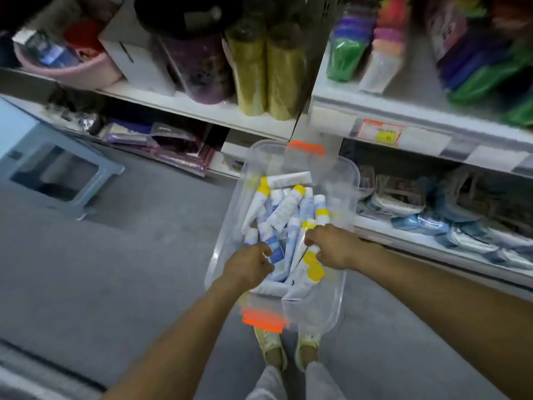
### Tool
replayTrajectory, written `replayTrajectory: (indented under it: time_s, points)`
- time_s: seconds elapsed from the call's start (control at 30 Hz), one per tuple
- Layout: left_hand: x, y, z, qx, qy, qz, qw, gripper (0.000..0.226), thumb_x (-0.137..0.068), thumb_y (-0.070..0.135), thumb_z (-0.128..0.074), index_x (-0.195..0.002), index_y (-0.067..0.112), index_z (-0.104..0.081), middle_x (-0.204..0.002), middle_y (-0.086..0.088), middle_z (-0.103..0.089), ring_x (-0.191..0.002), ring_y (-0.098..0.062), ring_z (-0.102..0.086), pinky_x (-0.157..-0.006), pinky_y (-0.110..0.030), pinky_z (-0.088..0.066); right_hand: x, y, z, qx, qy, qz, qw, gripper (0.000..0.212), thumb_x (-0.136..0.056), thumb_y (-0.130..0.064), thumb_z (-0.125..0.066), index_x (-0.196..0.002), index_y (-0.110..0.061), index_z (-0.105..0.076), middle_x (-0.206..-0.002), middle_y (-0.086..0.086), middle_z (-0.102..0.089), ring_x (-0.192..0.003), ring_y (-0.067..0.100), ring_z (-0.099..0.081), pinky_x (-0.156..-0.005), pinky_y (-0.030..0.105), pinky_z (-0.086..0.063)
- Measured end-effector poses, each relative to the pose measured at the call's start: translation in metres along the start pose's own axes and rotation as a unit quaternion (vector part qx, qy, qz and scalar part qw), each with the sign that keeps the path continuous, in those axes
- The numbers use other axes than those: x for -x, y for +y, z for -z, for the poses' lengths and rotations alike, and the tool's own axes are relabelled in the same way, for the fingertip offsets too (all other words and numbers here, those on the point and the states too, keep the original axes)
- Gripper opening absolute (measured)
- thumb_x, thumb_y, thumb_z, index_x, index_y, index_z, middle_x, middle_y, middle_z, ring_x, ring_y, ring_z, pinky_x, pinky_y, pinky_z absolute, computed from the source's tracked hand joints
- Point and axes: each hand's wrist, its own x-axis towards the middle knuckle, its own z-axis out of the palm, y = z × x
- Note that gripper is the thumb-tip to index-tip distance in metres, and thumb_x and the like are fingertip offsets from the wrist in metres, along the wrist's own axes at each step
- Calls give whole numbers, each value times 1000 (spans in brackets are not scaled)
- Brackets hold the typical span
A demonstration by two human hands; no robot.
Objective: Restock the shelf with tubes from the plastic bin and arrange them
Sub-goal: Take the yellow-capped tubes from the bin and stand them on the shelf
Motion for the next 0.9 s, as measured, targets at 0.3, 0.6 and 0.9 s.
replayTrajectory:
  time_s: [0.3,0.6,0.9]
  points:
    - [-63,-42,-70,-171,-143,39,974,65,-83,27,-65,-141,17,-39,-135,-11,-48,-123,-32,-51,-100,-47,-45,-101,14,-49,144,38,16,989,57,-88,-7,-55,-141,-7,-33,-141,14,-35,-128,33,-37,-91,40,-43]
    - [-75,-30,-73,-313,-175,10,933,62,-81,46,-69,-133,19,-47,-132,2,-55,-121,-20,-55,-95,-35,-43,-127,19,-46,265,-6,42,963,62,-85,-22,-63,-138,-9,-34,-134,15,-43,-123,31,-42,-94,40,-40]
    - [-40,6,-14,-296,-150,44,942,46,-87,47,-59,-124,20,-55,-123,0,-60,-115,-21,-58,-91,-32,-43,-74,4,-15,245,-14,14,969,54,-85,-22,-62,-132,-10,-37,-123,10,-56,-113,27,-56,-86,34,-41]
